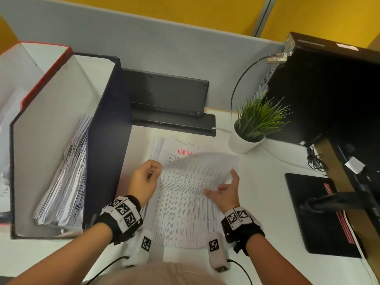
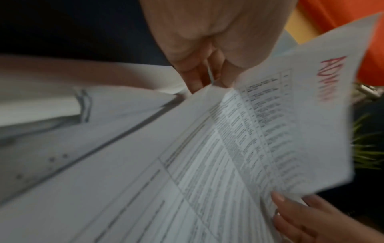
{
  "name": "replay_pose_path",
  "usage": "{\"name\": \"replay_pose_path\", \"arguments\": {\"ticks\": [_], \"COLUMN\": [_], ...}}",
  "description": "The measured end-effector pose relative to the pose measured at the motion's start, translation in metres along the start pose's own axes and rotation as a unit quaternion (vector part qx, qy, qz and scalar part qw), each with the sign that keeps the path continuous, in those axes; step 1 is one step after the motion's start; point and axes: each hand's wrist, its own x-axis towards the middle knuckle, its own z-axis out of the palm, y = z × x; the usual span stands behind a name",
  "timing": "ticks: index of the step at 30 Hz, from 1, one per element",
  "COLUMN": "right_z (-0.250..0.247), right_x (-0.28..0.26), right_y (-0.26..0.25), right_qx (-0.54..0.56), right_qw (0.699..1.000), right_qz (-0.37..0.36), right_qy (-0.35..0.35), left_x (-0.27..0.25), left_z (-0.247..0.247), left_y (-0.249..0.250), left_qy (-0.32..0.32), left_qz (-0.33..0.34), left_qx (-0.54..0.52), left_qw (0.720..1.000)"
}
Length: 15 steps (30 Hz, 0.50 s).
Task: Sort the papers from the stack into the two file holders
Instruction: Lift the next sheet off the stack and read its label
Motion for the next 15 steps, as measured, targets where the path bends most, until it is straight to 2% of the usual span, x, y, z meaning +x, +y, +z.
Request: {"name": "replay_pose_path", "arguments": {"ticks": [3,5,7,9,12,15], "right_z": [-0.004,-0.008,-0.012,-0.013,-0.011,-0.009], "right_x": [0.005,0.005,0.004,0.002,0.002,0.002], "right_y": [0.001,0.006,0.013,0.015,0.015,0.013], "right_qx": [0.008,0.002,-0.007,0.052,0.233,0.270], "right_qw": [1.000,0.999,0.998,0.997,0.971,0.961], "right_qz": [0.003,-0.011,-0.039,-0.031,0.027,0.055], "right_qy": [0.028,0.034,0.039,0.048,0.044,0.031], "left_x": [0.001,0.008,0.018,0.031,0.041,0.044], "left_z": [-0.001,-0.002,-0.004,-0.006,-0.005,-0.003], "left_y": [0.002,0.005,0.007,0.006,0.008,0.011], "left_qy": [-0.029,-0.022,0.004,0.017,-0.042,-0.059], "left_qz": [-0.052,-0.109,-0.163,-0.197,-0.210,-0.213], "left_qx": [-0.068,-0.116,-0.117,-0.027,0.168,0.242], "left_qw": [0.996,0.987,0.980,0.980,0.962,0.945]}}
